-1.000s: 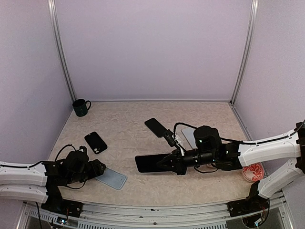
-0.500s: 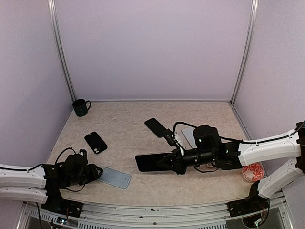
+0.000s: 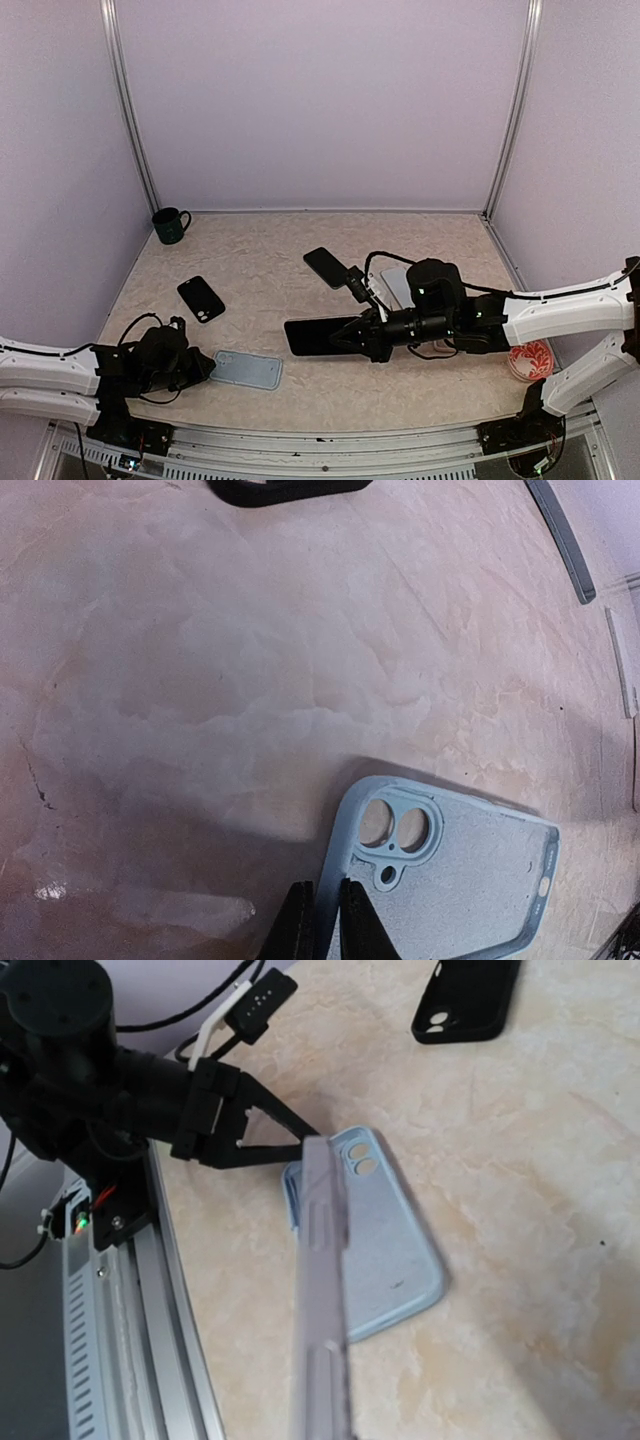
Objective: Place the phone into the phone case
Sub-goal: Move the phone case to the center of the board.
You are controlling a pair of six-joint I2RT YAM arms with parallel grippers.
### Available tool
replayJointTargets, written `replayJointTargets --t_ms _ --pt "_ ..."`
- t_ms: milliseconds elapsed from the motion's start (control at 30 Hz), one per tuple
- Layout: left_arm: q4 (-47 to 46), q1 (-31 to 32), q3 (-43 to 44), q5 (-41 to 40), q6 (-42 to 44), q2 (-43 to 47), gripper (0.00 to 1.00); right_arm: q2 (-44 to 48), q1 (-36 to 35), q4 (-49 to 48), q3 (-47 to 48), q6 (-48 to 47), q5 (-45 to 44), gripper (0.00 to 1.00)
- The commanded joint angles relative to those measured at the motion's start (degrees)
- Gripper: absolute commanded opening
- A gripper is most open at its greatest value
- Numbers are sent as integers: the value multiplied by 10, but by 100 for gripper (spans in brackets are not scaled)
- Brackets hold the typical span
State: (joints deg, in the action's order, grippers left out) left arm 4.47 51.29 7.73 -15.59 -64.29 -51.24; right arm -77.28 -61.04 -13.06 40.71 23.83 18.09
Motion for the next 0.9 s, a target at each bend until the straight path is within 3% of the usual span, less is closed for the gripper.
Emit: replayJointTargets --t_ms 0,367,600,867 --pt "11 14 0 1 -8 -28 9 23 -5 -20 15 -6 -4 0" --pt "-39 36 58 -35 -35 -82 6 30 -4 -4 20 -6 -31 0" --pt "-123 43 135 -35 -16 -204 5 15 5 31 44 9 -41 0" --pt "-175 68 212 -16 -1 -336 4 -6 63 36 43 84 31 0"
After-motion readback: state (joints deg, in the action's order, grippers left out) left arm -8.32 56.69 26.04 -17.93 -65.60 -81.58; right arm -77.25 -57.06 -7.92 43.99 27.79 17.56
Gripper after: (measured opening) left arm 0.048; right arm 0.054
